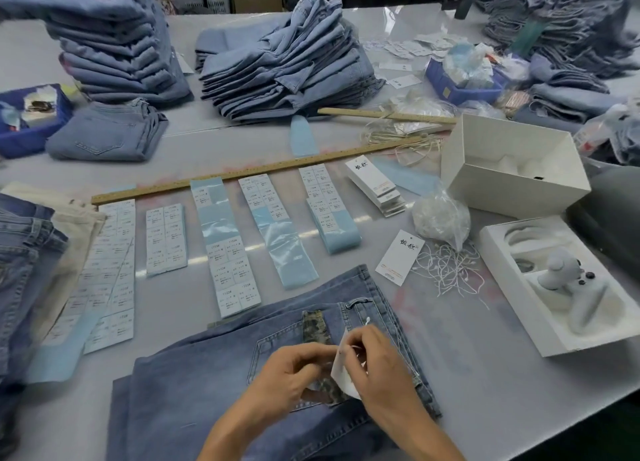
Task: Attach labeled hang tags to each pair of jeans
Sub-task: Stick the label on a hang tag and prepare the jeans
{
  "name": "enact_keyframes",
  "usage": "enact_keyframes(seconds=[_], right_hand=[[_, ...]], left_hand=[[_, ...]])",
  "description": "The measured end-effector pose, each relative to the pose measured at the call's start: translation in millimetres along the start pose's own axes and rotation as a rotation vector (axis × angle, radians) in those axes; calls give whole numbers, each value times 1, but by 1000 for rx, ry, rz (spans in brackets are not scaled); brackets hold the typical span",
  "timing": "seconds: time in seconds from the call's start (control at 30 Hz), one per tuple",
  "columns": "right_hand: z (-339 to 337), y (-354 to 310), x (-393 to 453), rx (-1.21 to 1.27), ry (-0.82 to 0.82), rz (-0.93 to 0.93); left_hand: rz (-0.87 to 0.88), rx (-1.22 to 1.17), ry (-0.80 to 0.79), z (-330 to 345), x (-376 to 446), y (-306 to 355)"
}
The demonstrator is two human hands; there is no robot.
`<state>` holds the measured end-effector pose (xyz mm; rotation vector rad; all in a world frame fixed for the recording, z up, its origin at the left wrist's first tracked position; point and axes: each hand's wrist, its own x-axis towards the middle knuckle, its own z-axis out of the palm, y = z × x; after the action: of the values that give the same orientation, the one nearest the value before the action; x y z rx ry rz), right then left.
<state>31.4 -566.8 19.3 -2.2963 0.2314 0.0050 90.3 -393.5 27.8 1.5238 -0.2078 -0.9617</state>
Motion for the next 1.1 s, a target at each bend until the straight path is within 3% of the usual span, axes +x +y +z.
enact_keyframes(seconds=[0.23, 0.43, 0.5, 0.63, 0.7, 0.83, 1.0, 1.1], right_hand=[[18, -12, -14, 154, 94, 38], [23, -16, -16, 324, 213, 96], [17, -13, -16, 307, 231, 85], [-13, -11, -12, 192, 469, -12], [-30, -15, -10, 119, 526, -167], [-52, -22, 3, 51, 487, -384], [-66, -19, 20, 294, 432, -289], [-77, -11, 22, 289, 375, -255]], left_hand=[[74, -92, 308, 11, 5, -15], [150, -37, 418, 18, 9, -9], [211, 143, 462, 18, 11, -7], [571, 1052, 468, 10, 8, 31], [708, 1256, 408, 10, 6, 57], [877, 1293, 343, 19, 7, 99], [878, 1203, 319, 27, 19, 115], [905, 1155, 319, 31, 32, 107]])
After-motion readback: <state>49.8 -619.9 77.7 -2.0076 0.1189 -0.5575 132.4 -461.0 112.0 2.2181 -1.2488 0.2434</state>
